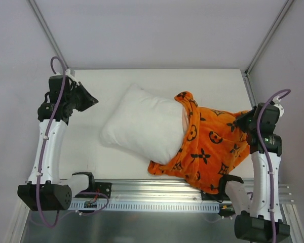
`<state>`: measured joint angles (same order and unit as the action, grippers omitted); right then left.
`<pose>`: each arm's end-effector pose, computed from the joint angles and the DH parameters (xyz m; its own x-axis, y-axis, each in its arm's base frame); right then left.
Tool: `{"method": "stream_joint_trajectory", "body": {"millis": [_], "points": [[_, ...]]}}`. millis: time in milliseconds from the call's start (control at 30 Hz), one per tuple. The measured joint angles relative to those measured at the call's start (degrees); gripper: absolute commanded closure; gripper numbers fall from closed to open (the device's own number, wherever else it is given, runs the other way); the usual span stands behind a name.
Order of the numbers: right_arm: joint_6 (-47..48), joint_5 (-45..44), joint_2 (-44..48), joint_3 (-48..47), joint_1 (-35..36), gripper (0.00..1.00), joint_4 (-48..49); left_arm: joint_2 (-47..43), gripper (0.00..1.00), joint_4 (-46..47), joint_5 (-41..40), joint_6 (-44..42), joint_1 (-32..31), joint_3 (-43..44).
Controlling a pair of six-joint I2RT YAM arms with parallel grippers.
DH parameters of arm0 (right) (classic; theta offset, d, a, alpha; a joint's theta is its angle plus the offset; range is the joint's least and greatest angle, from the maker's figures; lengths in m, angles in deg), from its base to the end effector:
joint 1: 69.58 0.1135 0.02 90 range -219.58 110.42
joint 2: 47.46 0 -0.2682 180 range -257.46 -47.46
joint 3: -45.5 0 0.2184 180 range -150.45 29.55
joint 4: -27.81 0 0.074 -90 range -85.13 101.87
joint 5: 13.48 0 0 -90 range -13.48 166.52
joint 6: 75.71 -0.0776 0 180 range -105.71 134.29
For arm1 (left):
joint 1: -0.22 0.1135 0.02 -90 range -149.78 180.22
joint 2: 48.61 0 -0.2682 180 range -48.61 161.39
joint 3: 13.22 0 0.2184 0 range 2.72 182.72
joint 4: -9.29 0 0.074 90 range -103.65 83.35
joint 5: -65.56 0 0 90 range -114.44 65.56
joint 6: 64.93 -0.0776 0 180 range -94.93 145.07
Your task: Remove the pillowcase from the pillow
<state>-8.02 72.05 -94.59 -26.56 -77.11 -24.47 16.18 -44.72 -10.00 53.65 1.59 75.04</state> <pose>0.1678 -0.0283 0.3326 -0.3457 0.4275 -0.8353 0.3573 0.8831 0.3041 0.2349 -0.0137 0.3673 -0.5377 -0.4763 -0.6957 -0.0748 0.8489 -0.5233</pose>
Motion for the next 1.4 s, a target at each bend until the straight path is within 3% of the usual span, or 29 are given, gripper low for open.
{"method": "stream_joint_trajectory", "body": {"millis": [167, 267, 300, 333, 400, 467, 567, 733, 833, 900, 1167, 1200, 1233, 1267, 1400], "points": [[1.79, 1.44, 0.04, 1.92, -3.43, 0.99, -0.15, 0.31, 1.0, -0.57, 2.03, -0.28, 2.43, 1.31], [1.86, 3.56, -1.01, 4.04, -3.34, 0.99, 0.15, 3.26, 0.99, -1.84, 2.54, -0.11, -0.79, 3.43], [1.86, 3.91, -1.27, 4.46, -3.15, 0.99, 0.13, 4.61, 0.89, -1.88, 2.4, -0.11, -2.93, 4.61], [1.92, 3.93, -1.51, 4.63, -2.62, 0.99, 0.13, 6.38, 0.64, -1.92, 2.03, -0.31, -5.77, 6.08], [2.25, 3.76, -1.62, 4.68, -0.94, 0.99, 0.35, 10.29, 0.26, -2.73, 1.27, -0.61, -11.15, 10.38], [2.64, 3.45, -1.6, 4.68, 0.66, 0.99, 0.59, 14.62, 0.01, -3.8, 0.15, -0.61, -15.34, 15.58], [3.23, 2.93, -1.55, 4.68, 2.75, 0.99, 0.57, 21.92, 0.01, -5.51, -1.88, -1.14, -19.1, 24.87], [3.89, 1.79, -0.7, 5.55, 4.55, 0.99, 1.07, 37.88, 0.01, -11.54, -8.57, -1.7, -19.76, 45.38], [4.02, 0.96, -0.15, 6.47, 5.88, 0.99, 1.38, 50.36, 0.01, -16.81, -14.75, -2.49, -19.76, 60.78], [4.13, 0.42, 0.04, 7.02, 7.02, 0.99, 1.6, 56.63, 0.01, -19.39, -16.57, -2.84, -19.69, 66.66], [4.17, -2.1, -0.7, 8.26, 12.66, 0.99, 2.08, 69.88, 0.03, -23.8, -16.44, -4.59, -20.83, 68.28], [4.17, -2.43, -0.85, 8.26, 13.2, 0.99, 2.1, 70.25, 0.11, -23.63, -16.22, -4.98, -21.14, 67.54], [4.2, -2.91, -1.07, 8.28, 13.79, 0.99, 2.12, 70.34, 0.64, -23.32, -15.89, -5.33, -21.38, 66.53], [4.2, -3.26, -1.2, 8.37, 14.1, 0.99, 2.21, 70.34, 1.0, -23.17, -15.39, -5.44, -21.59, 65.72], [4.2, -4.63, -1.9, 8.87, 14.69, 0.99, 2.4, 69.13, 1.0, -21.99, -13.0, -6.36, -21.64, 63.14]]}}
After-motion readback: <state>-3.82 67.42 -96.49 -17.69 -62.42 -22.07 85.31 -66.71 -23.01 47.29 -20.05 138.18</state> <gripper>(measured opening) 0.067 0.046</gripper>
